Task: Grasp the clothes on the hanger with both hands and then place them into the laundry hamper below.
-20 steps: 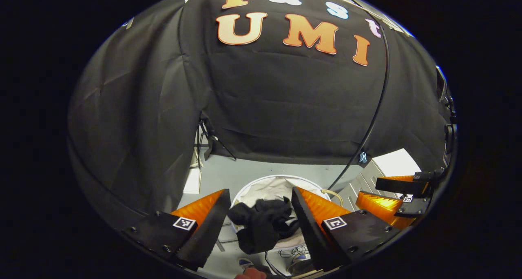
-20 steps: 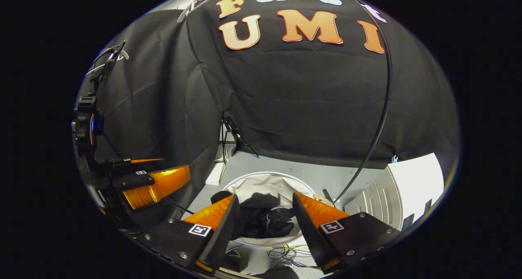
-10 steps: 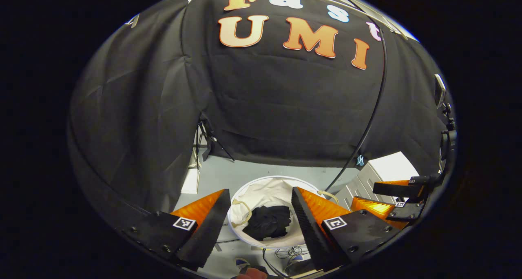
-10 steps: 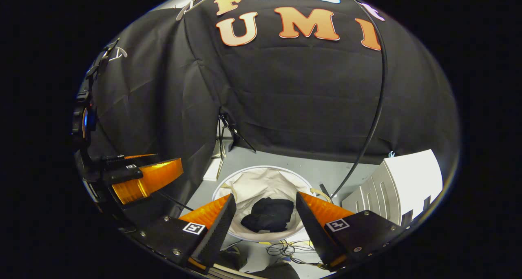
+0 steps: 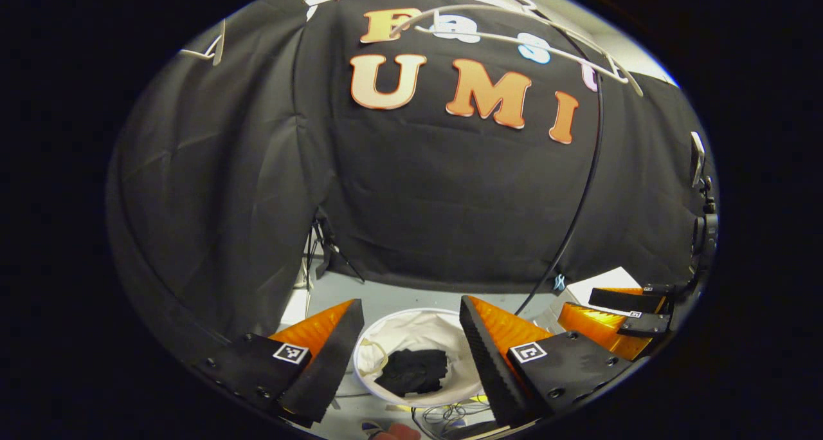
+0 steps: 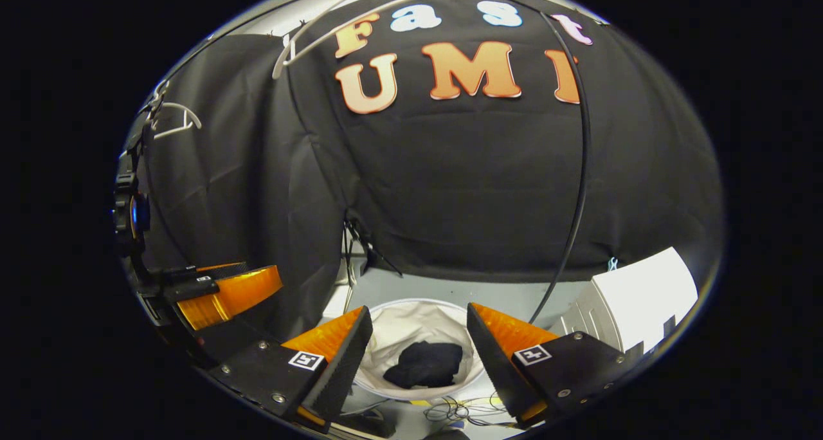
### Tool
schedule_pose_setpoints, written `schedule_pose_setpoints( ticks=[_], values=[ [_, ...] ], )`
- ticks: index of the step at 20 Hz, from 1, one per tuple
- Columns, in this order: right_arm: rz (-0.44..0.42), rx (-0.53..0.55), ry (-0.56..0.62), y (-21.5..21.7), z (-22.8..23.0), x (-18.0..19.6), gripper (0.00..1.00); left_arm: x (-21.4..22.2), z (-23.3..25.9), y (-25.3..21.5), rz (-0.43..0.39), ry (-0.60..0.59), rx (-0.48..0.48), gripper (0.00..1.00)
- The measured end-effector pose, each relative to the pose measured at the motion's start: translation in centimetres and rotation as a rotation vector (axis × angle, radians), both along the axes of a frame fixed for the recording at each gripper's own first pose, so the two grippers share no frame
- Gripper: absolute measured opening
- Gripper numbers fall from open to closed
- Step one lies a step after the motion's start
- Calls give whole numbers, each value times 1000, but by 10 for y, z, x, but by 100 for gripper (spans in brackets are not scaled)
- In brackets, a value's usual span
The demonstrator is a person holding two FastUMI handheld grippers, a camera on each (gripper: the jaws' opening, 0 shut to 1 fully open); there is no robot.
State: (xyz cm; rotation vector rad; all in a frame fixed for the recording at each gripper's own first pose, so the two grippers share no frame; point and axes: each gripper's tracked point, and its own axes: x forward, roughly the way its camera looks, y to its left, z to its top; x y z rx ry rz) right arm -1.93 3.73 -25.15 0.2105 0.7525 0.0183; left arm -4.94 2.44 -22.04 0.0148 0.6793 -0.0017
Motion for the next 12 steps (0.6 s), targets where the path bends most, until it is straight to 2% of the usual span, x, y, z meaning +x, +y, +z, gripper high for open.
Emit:
schedule_pose_setpoints(
  ticks=[3, 5, 6, 9, 10, 11, 12],
  values=[
    [-14, -14, -91, -8, 35, 14, 92, 10, 41, 0, 8, -100, -7, 100],
    [-26, -52, -180, -15, 64, 25, 92, 24, 75, -3, -8, -218, -9, 94],
    [-30, -73, -232, -18, 80, 32, 92, 25, 89, -6, -12, -263, -9, 97],
    [-32, -107, -349, -24, 127, 38, 91, 26, 119, -11, -20, -345, -23, 94],
    [-28, -120, -368, -25, 138, 40, 100, 29, 127, -11, -18, -361, -28, 94],
    [-27, -136, -390, -28, 148, 42, 100, 30, 137, -11, -11, -379, -32, 94],
    [-28, -150, -413, -29, 156, 44, 91, 32, 149, -12, -7, -404, -42, 94]
  ],
)
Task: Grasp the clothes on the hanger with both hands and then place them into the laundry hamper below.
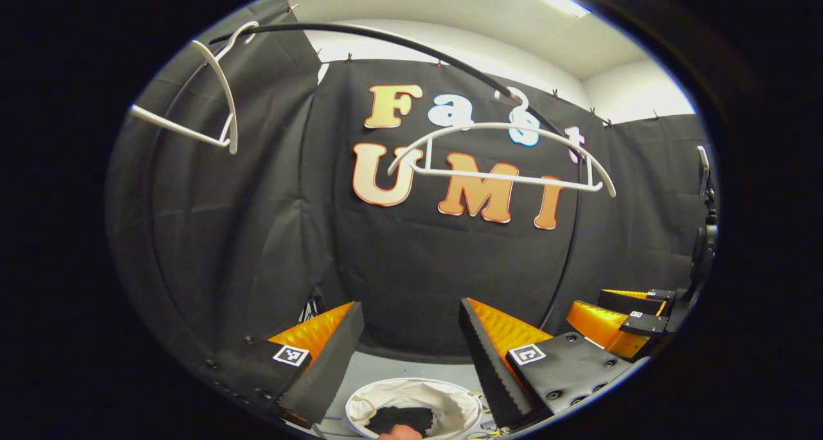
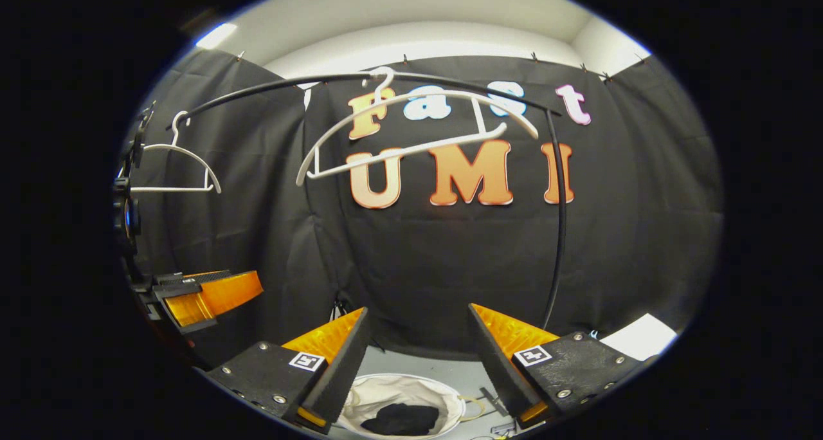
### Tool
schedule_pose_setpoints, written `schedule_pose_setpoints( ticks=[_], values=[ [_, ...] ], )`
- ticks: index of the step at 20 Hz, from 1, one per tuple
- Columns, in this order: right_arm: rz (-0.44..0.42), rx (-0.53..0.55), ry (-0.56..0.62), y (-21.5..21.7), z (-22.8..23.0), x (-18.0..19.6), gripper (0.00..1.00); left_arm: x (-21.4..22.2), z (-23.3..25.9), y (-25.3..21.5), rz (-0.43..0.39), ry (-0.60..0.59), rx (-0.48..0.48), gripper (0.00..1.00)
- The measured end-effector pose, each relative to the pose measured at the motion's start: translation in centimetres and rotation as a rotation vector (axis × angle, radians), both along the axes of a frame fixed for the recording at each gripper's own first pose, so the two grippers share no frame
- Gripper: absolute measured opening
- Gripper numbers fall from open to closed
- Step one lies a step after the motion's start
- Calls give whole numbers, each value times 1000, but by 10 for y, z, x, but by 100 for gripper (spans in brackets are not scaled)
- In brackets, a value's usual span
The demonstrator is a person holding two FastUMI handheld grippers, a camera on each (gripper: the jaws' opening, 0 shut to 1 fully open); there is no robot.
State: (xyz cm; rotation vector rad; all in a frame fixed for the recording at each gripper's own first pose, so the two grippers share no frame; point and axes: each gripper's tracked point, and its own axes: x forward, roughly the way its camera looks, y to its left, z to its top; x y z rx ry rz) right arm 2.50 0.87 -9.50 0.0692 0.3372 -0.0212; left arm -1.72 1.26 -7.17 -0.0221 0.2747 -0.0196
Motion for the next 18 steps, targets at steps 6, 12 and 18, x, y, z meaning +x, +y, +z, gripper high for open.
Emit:
schedule_pose_setpoints(
  ticks=[6, 12, 18],
  values=[
    [-46, 6, -119, -18, 42, 4, 92, 8, 55, 5, -4, -158, 10, 97],
    [-85, -54, -240, -45, 83, 6, 91, 6, 81, 7, 9, -237, 32, 97],
    [-132, -83, -287, -62, 103, 1, 99, 10, 86, 10, 21, -270, 14, 97]
  ],
)
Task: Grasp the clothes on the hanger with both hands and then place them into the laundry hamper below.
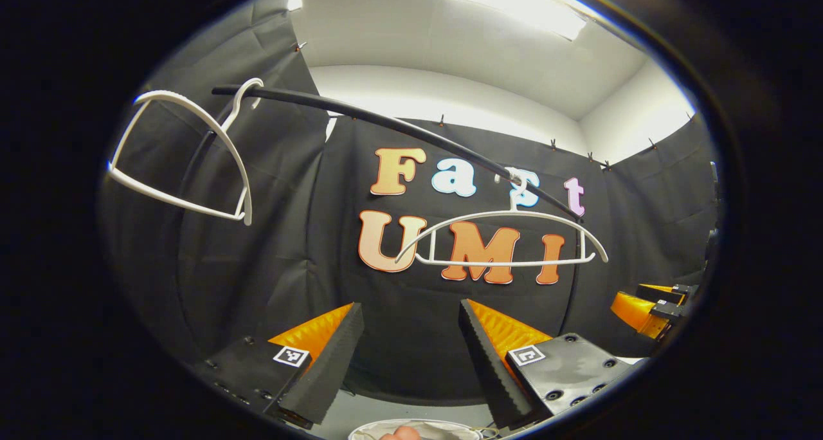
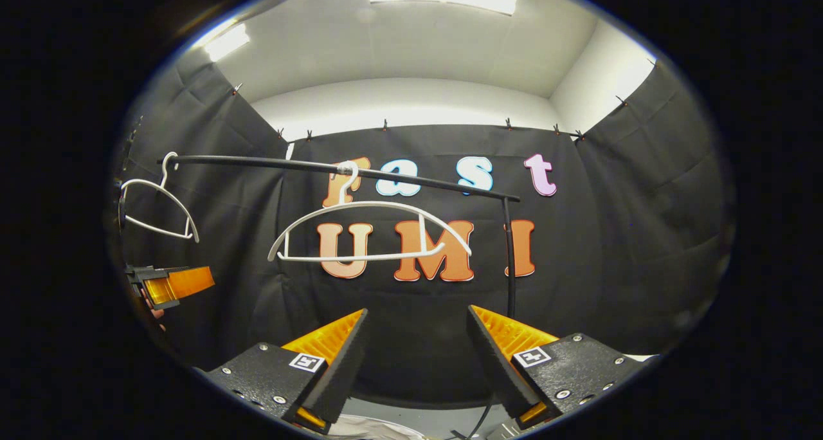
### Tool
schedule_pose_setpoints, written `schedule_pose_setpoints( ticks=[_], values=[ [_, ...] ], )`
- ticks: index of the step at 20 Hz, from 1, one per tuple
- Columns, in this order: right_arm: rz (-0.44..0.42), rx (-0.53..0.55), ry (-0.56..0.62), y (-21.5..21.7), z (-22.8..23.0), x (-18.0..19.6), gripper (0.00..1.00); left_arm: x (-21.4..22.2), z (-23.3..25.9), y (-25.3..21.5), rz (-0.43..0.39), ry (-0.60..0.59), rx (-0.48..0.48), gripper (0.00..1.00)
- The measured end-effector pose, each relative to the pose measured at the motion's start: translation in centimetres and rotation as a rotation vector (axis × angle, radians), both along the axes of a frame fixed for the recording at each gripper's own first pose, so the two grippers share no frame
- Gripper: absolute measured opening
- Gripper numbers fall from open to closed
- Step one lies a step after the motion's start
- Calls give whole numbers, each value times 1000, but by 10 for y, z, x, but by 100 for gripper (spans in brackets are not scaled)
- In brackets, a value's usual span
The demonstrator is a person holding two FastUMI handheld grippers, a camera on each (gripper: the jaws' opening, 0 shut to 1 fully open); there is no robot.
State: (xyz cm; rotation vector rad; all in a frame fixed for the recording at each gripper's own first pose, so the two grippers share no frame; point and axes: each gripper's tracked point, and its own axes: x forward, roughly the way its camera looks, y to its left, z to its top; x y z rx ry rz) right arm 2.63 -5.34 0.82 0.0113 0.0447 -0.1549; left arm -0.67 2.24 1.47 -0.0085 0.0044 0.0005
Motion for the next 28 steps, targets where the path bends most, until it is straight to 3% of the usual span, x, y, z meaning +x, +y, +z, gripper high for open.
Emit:
schedule_pose_setpoints(
  ticks=[3, 14, 16, 17, 28],
  values=[
    [2, -2, -16, -3, 6, -5, 99, -1, 3, 4, 10, -13, 6, 94],
    [26, 7, -18, 6, -1, -6, 100, -1, 7, 10, 19, -37, -12, 97],
    [38, 8, -15, 9, -2, -5, 99, -1, 5, 10, 17, -29, -4, 96],
    [45, 13, -13, 11, -3, -6, 91, -1, 5, 10, 14, -30, -5, 97],
    [65, 28, -23, 15, -2, -7, 92, -3, 4, 15, 30, -53, -32, 97]
  ],
)
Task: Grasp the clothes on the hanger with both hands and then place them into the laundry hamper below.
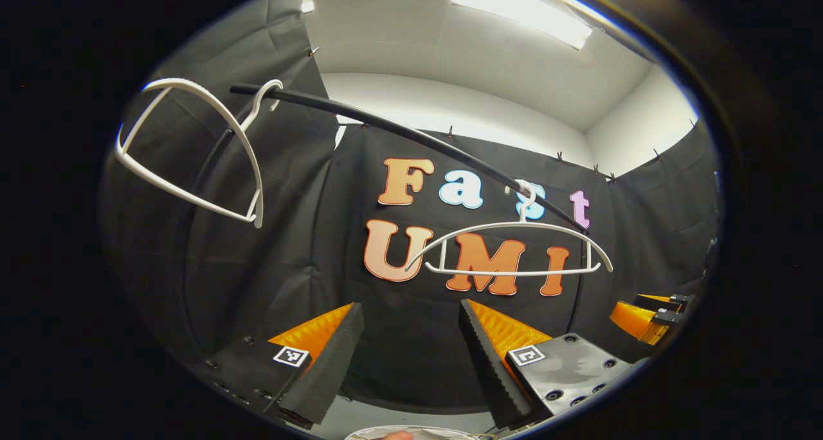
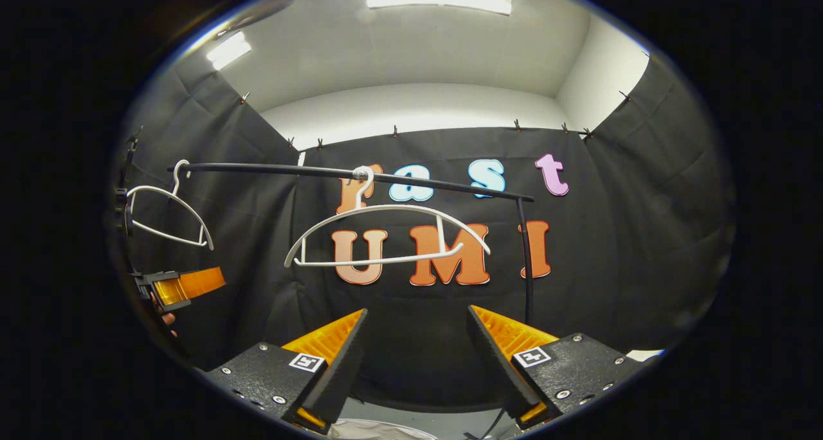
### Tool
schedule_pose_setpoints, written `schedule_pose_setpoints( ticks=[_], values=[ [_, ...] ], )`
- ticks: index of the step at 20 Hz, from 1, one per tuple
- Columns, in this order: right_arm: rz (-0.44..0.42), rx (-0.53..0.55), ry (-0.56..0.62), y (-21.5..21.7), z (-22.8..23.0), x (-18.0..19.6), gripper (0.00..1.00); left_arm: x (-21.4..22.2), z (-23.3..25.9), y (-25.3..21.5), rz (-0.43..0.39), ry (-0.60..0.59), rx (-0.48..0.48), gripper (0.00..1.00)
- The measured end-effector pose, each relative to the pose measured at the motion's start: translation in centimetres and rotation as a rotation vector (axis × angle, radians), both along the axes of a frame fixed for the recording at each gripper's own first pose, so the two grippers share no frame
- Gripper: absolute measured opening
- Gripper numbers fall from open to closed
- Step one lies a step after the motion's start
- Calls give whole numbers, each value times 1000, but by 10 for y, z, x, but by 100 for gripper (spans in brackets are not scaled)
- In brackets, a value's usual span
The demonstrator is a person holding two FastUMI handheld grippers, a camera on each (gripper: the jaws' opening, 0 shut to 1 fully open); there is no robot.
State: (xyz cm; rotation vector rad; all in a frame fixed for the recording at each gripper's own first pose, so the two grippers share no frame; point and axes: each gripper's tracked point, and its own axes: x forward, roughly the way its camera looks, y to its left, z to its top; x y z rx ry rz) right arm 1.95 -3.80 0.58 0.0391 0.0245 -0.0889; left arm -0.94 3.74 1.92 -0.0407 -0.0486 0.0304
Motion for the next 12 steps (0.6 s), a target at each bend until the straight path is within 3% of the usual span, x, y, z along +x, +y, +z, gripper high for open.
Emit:
schedule_pose_setpoints(
  ticks=[7, 8, 9, 12],
  values=[
    [-7, 14, 13, -2, -3, -4, 91, -4, 3, 6, 13, -15, -15, 100],
    [-6, 17, 15, -1, -3, -3, 91, -3, 2, 5, 10, -13, -16, 97],
    [-6, 20, 16, -1, -4, -3, 99, -4, 2, 6, 10, -13, -15, 97],
    [-6, 18, 12, -2, -2, -2, 99, -1, 3, 4, 6, -14, -9, 97]
  ],
)
